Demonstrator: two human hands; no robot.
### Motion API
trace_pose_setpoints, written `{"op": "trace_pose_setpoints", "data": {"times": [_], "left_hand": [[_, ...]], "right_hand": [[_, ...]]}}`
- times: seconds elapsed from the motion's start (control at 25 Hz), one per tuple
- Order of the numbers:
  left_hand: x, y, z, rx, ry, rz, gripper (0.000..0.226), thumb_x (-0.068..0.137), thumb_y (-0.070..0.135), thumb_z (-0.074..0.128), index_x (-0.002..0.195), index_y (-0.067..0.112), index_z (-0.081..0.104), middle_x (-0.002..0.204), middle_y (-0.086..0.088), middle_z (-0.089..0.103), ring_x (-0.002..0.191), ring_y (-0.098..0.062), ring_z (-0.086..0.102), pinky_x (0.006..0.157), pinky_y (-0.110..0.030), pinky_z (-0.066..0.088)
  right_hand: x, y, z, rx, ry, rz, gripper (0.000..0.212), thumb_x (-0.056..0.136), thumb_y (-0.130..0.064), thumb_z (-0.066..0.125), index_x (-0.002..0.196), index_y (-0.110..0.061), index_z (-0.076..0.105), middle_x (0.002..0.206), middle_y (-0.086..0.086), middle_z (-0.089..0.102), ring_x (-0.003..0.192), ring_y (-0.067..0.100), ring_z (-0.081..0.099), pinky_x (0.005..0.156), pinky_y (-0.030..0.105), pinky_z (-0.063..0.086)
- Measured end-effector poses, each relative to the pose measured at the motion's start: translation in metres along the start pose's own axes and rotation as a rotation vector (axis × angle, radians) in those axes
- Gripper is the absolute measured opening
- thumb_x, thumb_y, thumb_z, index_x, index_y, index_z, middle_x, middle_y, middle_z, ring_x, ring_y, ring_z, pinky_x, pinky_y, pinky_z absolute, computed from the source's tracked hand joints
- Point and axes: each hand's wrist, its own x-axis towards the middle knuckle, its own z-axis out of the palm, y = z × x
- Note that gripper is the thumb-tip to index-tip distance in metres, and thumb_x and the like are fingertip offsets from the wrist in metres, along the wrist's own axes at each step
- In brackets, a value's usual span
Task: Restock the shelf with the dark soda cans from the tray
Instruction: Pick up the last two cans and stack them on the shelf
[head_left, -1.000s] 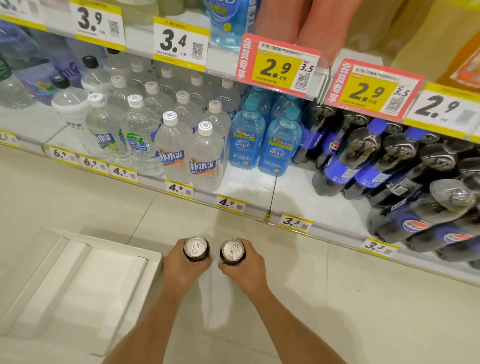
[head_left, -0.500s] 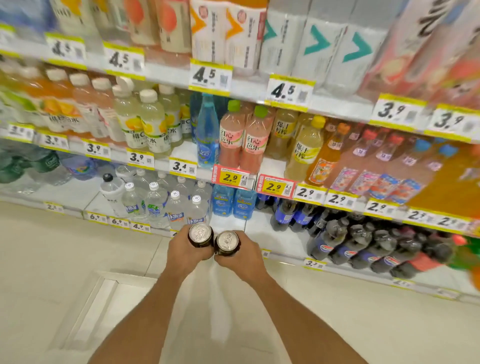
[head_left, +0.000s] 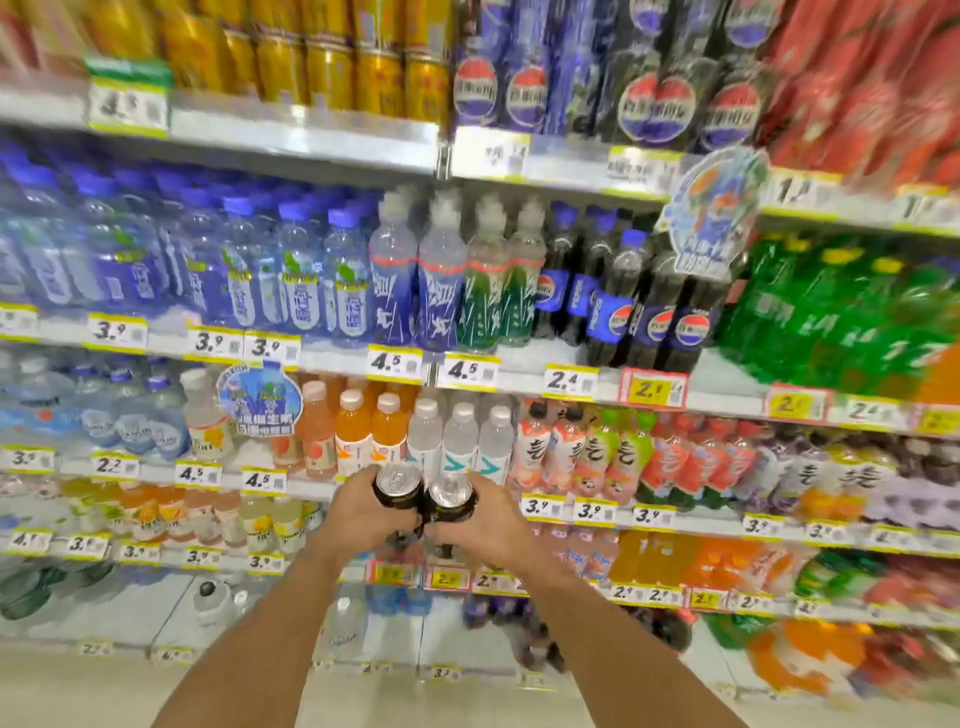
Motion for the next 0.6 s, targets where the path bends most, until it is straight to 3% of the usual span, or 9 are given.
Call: {"op": "trace_pose_setpoints", "data": {"times": [0.12, 0.28, 0.48, 0.6], "left_hand": [[0.002, 0.113, -0.020, 0.015, -0.096, 0.083, 0.036, 0.061, -0.010, 0.080, 0.081, 0.018, 0.070, 0.065, 0.016, 0.074, 0.060, 0.009, 0.065, 0.065, -0.023, 0.051], [0.021, 0.237, -0.037, 0.070, -0.132, 0.197, 0.029, 0.057, 0.001, 0.082, 0.084, 0.007, 0.075, 0.079, 0.002, 0.079, 0.068, -0.001, 0.066, 0.078, -0.038, 0.058], [0.040, 0.348, -0.033, 0.150, -0.172, 0.298, 0.024, 0.064, 0.006, 0.088, 0.083, 0.014, 0.076, 0.068, 0.010, 0.076, 0.061, 0.002, 0.065, 0.059, -0.016, 0.053], [0.056, 0.396, -0.026, 0.174, -0.205, 0.341, 0.016, 0.072, 0.006, 0.083, 0.084, 0.003, 0.075, 0.072, 0.000, 0.077, 0.059, -0.001, 0.066, 0.052, -0.012, 0.048]], "right_hand": [[0.002, -0.072, -0.091, -0.051, 0.061, -0.020, 0.065, 0.052, -0.051, 0.091, 0.108, -0.029, 0.068, 0.096, -0.014, 0.076, 0.090, -0.002, 0.071, 0.083, 0.033, 0.061], [0.005, -0.151, -0.203, -0.088, 0.141, -0.089, 0.045, 0.058, -0.051, 0.091, 0.097, -0.038, 0.071, 0.092, -0.017, 0.076, 0.086, -0.010, 0.069, 0.084, 0.027, 0.060], [0.025, -0.201, -0.310, -0.150, 0.213, -0.177, 0.100, 0.049, -0.086, 0.078, 0.129, -0.027, 0.064, 0.123, -0.009, 0.071, 0.114, 0.012, 0.066, 0.098, 0.042, 0.056], [0.031, -0.222, -0.366, -0.148, 0.225, -0.236, 0.086, 0.054, -0.083, 0.078, 0.121, -0.030, 0.068, 0.107, -0.012, 0.076, 0.102, 0.010, 0.071, 0.094, 0.044, 0.057]]}}
